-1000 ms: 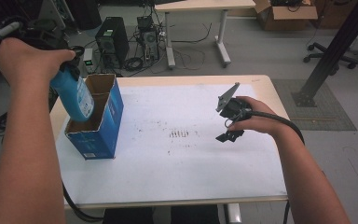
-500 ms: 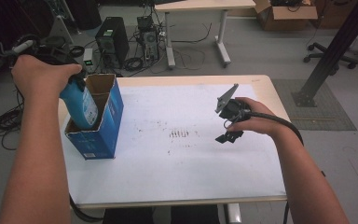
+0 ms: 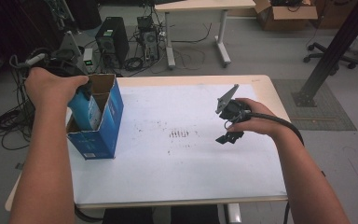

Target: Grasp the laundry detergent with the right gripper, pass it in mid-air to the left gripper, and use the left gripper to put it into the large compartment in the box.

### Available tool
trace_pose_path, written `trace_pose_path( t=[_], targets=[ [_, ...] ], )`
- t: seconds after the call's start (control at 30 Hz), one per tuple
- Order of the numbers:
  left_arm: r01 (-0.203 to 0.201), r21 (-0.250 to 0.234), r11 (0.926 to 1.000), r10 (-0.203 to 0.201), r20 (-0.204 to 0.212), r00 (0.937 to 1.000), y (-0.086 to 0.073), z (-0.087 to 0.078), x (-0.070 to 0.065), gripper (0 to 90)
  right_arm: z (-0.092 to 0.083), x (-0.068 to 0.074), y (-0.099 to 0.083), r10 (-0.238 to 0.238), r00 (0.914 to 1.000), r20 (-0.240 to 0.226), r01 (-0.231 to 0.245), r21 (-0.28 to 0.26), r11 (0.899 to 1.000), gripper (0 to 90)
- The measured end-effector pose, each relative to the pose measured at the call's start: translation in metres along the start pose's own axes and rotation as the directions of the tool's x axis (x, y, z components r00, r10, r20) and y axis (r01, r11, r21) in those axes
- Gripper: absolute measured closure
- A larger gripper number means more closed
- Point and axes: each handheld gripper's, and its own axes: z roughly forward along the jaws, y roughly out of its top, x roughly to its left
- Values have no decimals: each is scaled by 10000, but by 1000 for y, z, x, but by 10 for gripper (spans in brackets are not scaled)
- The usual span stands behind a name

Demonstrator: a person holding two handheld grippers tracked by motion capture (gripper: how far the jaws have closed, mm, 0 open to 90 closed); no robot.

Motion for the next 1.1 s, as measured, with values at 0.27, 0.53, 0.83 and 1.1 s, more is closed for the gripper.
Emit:
trace_pose_path(
  t=[0.27,0.53,0.83,1.1],
  targets=[
    [-257,37,9997,258,-88,9996,-3,21,-2,379,1,0,-2,41,10000,-4,-41,-21,10000,30],
    [-301,168,9994,303,-103,9995,-5,39,-2,379,6,1,0,31,9999,-100,-32,-80,10000,30],
    [-297,318,9991,303,-180,9994,-6,60,-2,379,11,0,0,30,9998,-215,-29,51,10000,31],
    [-351,406,9986,362,-262,9990,-4,72,-5,379,10,-6,0,132,9995,-297,-127,186,9997,30]
  ],
)
